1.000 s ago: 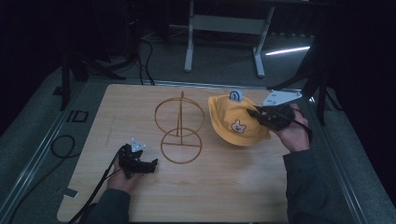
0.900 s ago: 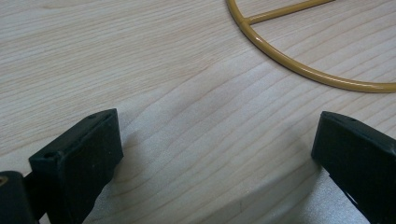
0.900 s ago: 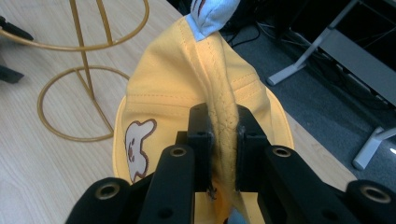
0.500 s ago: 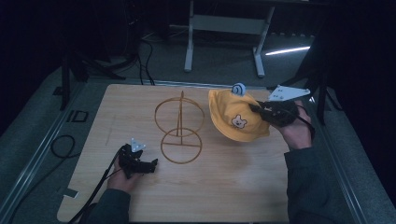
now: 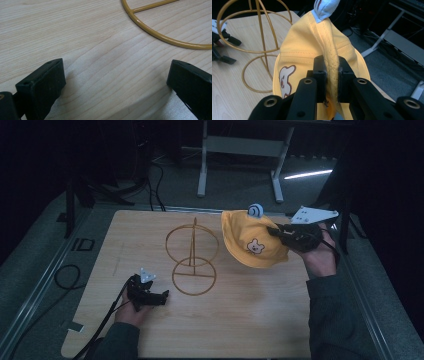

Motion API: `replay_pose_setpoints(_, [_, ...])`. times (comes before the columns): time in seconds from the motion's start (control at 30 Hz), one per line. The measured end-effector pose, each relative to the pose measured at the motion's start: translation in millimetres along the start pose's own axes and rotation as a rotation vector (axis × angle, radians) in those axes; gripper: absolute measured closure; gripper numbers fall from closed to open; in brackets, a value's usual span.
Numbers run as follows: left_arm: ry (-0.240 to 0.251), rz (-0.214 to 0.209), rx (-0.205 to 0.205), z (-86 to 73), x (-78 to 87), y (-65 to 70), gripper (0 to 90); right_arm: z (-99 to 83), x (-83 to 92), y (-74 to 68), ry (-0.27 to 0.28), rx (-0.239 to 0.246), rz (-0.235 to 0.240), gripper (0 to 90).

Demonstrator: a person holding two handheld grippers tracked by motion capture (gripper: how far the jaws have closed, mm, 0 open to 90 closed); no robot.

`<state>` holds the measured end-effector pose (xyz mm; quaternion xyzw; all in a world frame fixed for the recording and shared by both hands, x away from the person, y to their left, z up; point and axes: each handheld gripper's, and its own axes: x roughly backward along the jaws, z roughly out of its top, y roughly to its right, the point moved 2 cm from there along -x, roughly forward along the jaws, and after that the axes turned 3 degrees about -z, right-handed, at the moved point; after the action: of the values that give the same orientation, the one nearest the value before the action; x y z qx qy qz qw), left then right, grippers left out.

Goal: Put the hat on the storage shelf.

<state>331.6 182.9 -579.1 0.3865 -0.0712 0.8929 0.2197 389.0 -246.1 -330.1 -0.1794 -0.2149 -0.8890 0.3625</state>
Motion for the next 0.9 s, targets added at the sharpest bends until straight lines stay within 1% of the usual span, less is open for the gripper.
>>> replay_pose_setpoints(0.23, [0.000,0.000,0.000,0.0,0.0,0.0,1.9,4.9,0.8,-1.7,0.027,0.002,0.020,80.8])
replay_pose_setpoints(0.4, [0.001,0.000,0.001,0.0,0.0,0.0,1.9,7.5,0.7,-2.5,0.044,-0.001,0.021,80.9])
replay_pose_setpoints(0.7, [0.001,0.000,0.001,0.0,0.0,0.0,1.9,11.9,0.5,-4.6,0.078,-0.009,0.036,81.2])
replay_pose_setpoints(0.9, [0.000,0.000,0.001,0.0,0.0,0.0,1.9,15.1,-1.4,-6.4,0.090,-0.013,0.042,81.2])
